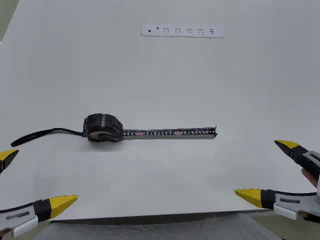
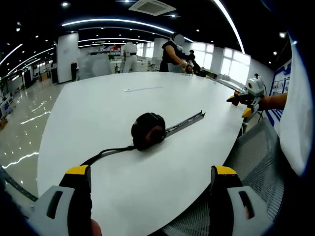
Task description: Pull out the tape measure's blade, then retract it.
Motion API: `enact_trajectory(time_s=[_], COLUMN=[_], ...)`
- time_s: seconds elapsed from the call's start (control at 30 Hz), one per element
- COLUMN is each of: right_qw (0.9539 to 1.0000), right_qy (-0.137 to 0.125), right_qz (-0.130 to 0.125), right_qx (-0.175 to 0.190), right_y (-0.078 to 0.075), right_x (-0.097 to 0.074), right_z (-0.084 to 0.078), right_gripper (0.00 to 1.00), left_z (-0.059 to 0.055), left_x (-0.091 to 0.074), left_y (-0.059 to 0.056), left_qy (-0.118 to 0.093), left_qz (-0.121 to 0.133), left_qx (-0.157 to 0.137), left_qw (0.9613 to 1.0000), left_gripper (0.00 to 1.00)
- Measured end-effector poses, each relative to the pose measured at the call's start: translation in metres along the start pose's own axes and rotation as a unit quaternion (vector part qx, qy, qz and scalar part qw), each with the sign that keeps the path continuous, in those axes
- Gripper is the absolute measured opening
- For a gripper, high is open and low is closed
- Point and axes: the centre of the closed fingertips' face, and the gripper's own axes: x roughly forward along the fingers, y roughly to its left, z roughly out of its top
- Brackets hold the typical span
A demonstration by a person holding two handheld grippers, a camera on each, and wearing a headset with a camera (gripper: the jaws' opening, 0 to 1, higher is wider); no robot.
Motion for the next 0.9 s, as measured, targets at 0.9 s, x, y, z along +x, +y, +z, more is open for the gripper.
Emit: enact_trajectory(time_s=[0.9], right_qw=[0.9999], right_qy=[-0.014], right_qz=[-0.003], right_qx=[0.008], right_y=[0.0018], right_x=[0.004], right_z=[0.0012], right_gripper=[0.95], left_z=[0.002], left_x=[0.0032], left_y=[-0.0043], left_qy=[-0.005], left_qz=[-0.001], left_qx=[0.001], left_qw=[1.0], left_gripper=[0.99])
